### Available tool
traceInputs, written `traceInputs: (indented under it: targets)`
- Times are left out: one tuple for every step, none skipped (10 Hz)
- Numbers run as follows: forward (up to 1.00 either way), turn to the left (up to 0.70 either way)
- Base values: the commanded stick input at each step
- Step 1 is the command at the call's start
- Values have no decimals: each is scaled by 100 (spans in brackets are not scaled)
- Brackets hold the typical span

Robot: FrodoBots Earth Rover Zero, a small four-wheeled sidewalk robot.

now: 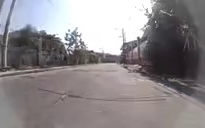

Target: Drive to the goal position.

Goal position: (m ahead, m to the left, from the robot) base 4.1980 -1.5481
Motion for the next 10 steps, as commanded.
traceInputs:
  targets:
    - [100, -40]
    - [100, -40]
    - [100, -40]
    - [100, -40]
    - [100, -20]
    - [100, -15]
    - [100, -11]
    - [100, -8]
    - [100, -5]
    - [100, -1]
